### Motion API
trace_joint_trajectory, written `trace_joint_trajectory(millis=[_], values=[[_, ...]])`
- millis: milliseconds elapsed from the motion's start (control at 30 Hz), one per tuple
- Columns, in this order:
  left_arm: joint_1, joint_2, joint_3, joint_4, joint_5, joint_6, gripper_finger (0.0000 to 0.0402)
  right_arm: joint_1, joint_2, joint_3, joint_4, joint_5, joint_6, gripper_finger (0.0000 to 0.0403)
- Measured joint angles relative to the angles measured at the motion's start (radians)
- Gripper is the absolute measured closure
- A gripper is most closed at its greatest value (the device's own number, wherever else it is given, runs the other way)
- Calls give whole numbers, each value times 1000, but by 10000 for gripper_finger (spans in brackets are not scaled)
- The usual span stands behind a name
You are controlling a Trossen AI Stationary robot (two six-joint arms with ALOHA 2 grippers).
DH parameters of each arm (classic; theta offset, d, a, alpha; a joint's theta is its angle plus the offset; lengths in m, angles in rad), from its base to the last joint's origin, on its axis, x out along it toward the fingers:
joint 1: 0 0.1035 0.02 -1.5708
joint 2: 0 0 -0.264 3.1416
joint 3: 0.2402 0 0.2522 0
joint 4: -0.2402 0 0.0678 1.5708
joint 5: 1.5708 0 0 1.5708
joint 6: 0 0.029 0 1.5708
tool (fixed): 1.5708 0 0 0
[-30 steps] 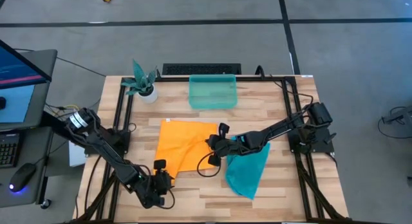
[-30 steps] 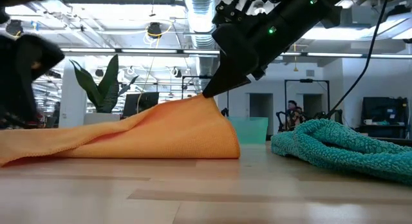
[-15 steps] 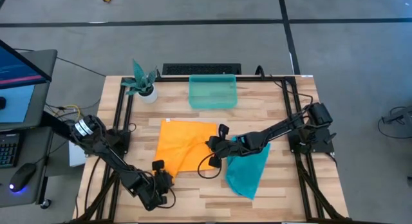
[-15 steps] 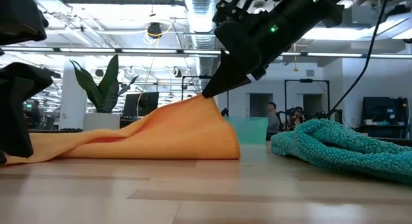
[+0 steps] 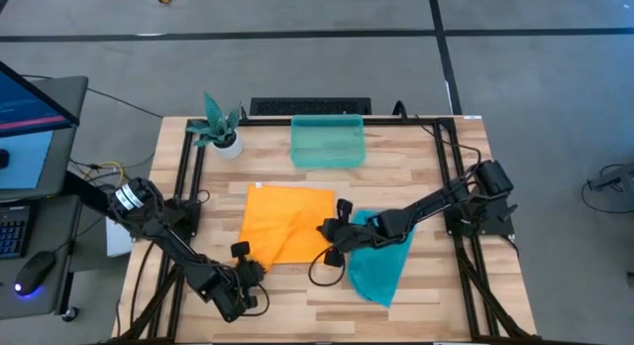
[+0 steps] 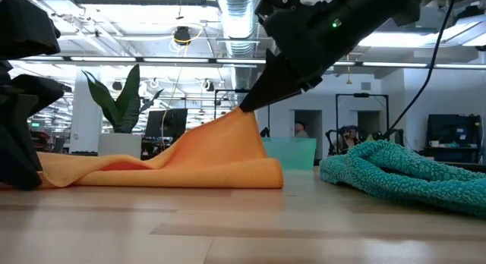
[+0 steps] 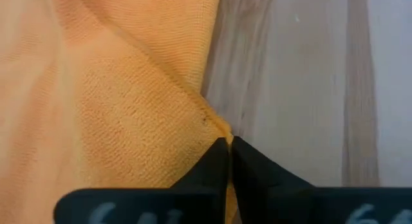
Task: Roll microfiber towels into tight, uniform cylinder then place into a basket
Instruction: Roll the yellow microfiber cloth
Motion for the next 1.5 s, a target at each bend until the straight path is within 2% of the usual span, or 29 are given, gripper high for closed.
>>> trace_joint_trajectory(millis=[200, 333, 700, 833, 1033, 1500], values=[[-28, 1, 10, -18, -8, -27, 399, 35, 1, 55, -89, 0, -20, 396], [-54, 3, 70, -83, -47, -38, 400, 64, 1, 129, -189, 2, -24, 396], [-122, 2, 313, -501, -153, -163, 401, 158, 1, 249, -298, 32, -35, 396], [-158, 1, 373, -627, -176, -249, 401, 189, 0, 291, -318, 32, -35, 396], [-212, 1, 451, -839, -178, -456, 401, 230, 0, 340, -322, 32, -35, 394], [-299, -1, 537, -1171, -178, -773, 401, 316, 0, 410, -320, 32, -84, 394]])
